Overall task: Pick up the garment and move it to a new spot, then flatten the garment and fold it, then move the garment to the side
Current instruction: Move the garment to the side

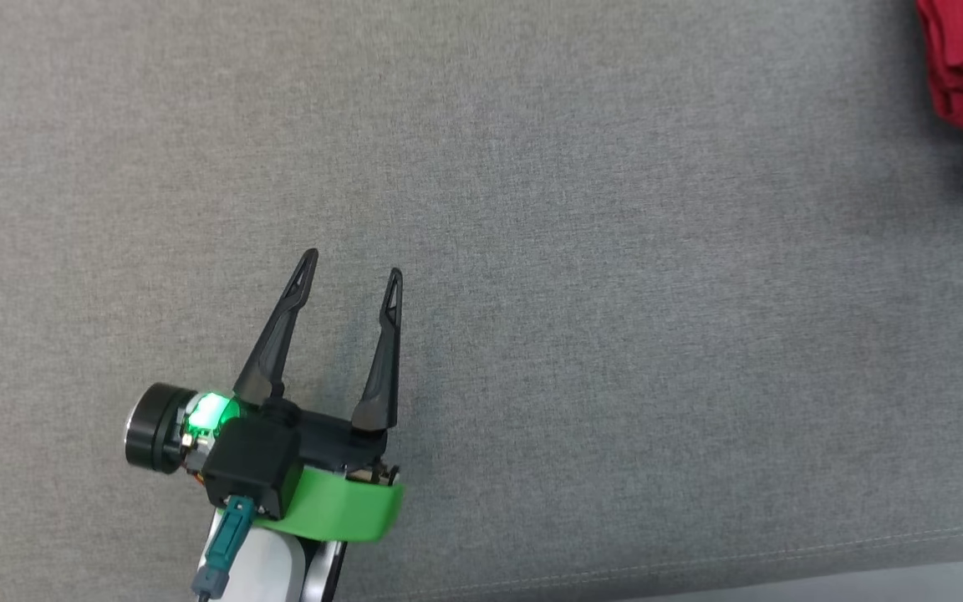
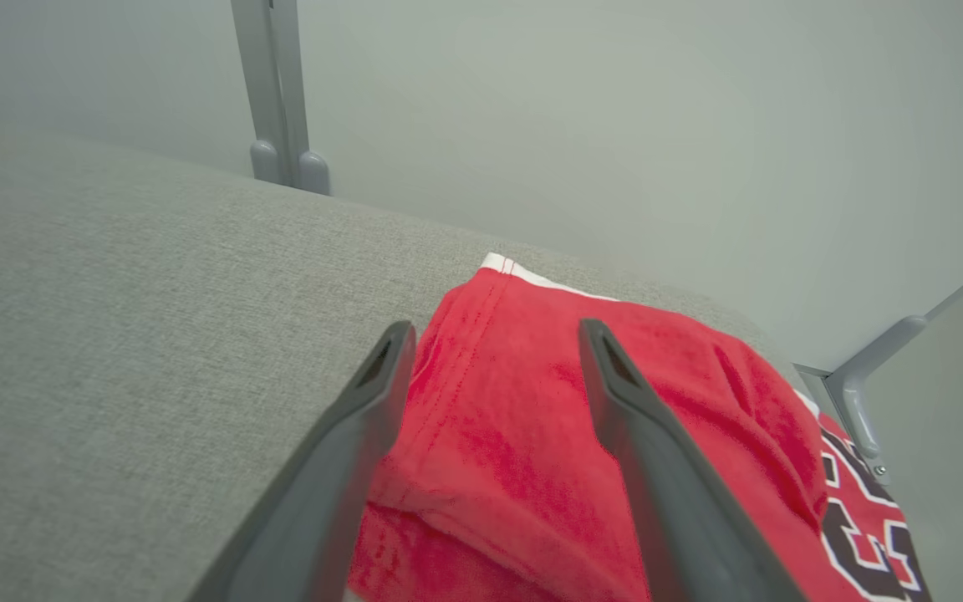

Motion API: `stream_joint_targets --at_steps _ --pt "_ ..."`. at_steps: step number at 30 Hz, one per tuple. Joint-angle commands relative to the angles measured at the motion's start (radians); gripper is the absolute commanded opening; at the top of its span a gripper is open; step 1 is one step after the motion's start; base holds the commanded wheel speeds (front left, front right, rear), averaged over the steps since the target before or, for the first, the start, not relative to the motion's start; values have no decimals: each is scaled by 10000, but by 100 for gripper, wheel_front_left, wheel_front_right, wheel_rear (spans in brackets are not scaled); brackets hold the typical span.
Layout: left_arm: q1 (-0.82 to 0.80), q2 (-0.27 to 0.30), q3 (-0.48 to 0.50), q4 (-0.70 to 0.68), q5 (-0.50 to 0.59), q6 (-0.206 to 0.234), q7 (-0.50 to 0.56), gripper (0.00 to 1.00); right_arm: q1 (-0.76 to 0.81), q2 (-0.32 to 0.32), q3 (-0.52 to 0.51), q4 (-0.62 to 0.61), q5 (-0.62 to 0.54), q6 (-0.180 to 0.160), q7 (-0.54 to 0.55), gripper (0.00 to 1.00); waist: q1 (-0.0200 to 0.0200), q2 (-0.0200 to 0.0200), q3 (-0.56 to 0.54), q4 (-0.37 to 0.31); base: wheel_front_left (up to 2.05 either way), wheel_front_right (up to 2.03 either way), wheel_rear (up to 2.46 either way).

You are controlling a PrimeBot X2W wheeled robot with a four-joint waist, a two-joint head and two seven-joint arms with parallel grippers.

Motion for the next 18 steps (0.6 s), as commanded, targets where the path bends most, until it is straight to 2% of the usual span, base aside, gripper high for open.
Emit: stream_joint_targets --at_steps 1,3,6,12,18 --pt "242 27 78 70 -85 67 0 100 425 244 -203 -139 -47 -21 -35 100 -1 0 -960 -152 0 0 0" --pt "601 8 175 164 -236 144 0 100 1292 1011 -391 -470 -94 -21 -34 100 -1 0 -1604 -206 0 0 0" --pt "980 -12 346 308 -443 244 0 100 2059 1697 -523 -826 21 -21 -35 100 -1 0 -2256 -275 0 0 0" --pt "1781 -47 658 487 -848 429 0 100 3655 2871 -548 -1639 -261 -20 -34 100 -1 0 -3450 -353 0 0 0" --pt "2631 -69 1041 499 -1176 581 0 100 5646 4052 -1347 -2937 -1123 -20 -32 100 -1 0 -4490 -429 0 0 0"
